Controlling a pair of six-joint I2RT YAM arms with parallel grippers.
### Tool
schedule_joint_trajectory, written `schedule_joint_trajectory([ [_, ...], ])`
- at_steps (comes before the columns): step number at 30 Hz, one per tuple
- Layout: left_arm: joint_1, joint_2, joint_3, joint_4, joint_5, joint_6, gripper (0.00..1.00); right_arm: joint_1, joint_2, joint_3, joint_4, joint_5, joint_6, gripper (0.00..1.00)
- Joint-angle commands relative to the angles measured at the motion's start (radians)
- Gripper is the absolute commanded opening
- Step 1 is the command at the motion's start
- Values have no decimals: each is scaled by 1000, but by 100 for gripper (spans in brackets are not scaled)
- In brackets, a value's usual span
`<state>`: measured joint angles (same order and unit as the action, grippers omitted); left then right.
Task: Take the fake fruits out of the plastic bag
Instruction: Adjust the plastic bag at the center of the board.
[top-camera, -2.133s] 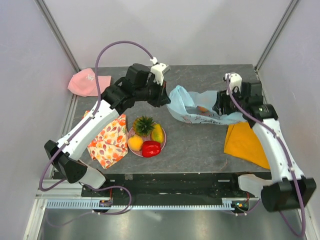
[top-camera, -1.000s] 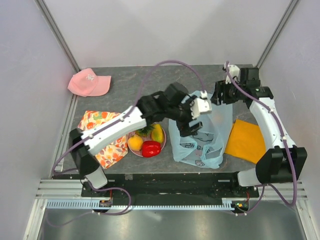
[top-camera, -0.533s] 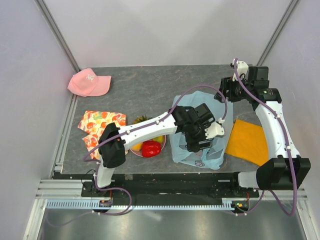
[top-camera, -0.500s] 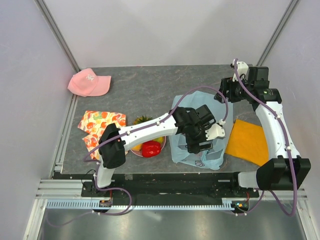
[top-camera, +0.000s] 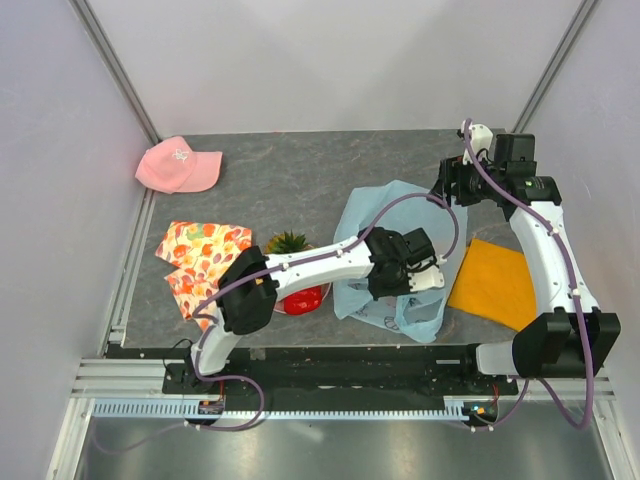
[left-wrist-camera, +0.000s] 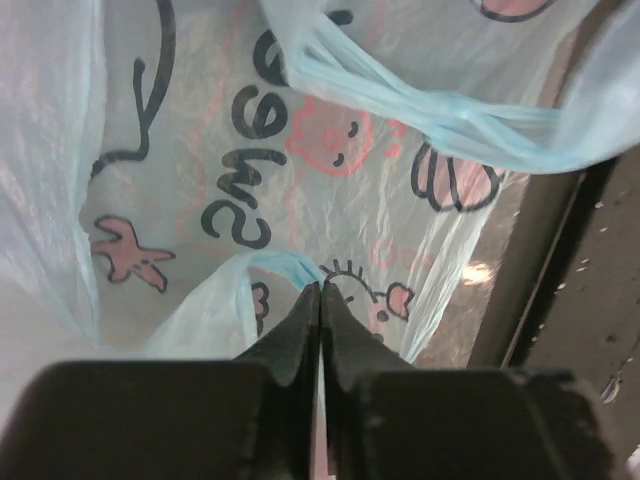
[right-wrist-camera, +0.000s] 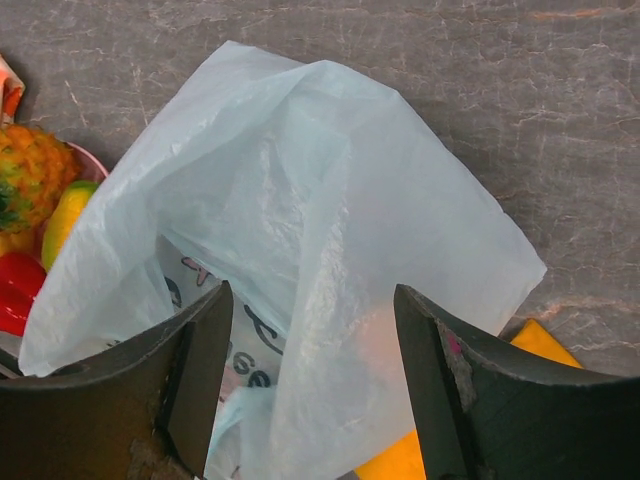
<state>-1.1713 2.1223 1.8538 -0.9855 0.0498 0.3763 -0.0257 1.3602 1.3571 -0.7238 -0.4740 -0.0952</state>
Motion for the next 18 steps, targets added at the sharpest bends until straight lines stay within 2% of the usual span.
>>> schedule_joint_trajectory([
  [1,44,-112,36,-18,-74,-19,2,-3,-26,13,1,37,-72,74],
  [5,187,-218,70,-15,85,-147,2,-5,-29,0,-26,55,-118,74],
  [10,288,-272,119,-1,241,-256,2,12,-1,34,-141,-182,-202,70],
  [13,326,-274,198,10,304,-306,2,143,-3,22,-189,-164,-250,68],
  [18,369,-280,303,51,427,-394,2,237,14,-29,-164,-172,-226,64],
])
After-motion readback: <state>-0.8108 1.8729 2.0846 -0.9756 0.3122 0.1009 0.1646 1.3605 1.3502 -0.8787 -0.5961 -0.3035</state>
